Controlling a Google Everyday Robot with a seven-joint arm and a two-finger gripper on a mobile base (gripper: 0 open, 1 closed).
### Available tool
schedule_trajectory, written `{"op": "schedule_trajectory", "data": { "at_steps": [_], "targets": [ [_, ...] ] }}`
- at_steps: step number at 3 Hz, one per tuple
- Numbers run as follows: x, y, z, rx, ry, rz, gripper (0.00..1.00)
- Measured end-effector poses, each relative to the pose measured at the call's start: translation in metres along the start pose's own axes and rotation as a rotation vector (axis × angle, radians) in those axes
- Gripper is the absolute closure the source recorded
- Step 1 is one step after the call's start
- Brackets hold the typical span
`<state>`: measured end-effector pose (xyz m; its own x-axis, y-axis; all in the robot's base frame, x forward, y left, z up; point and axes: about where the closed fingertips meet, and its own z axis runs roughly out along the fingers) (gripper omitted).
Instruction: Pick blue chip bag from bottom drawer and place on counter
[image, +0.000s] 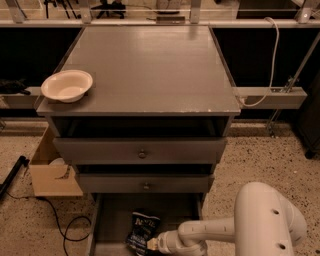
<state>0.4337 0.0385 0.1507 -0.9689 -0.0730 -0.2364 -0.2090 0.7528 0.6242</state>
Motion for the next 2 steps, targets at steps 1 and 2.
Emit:
{"op": "schedule_trajectory", "data": {
  "at_steps": [1,2],
  "targets": [
    [0.0000,0.0000,0.0000,0.000,0.000,0.000,0.93],
    [0.0000,0.0000,0.0000,0.000,0.000,0.000,0.89]
  ]
}}
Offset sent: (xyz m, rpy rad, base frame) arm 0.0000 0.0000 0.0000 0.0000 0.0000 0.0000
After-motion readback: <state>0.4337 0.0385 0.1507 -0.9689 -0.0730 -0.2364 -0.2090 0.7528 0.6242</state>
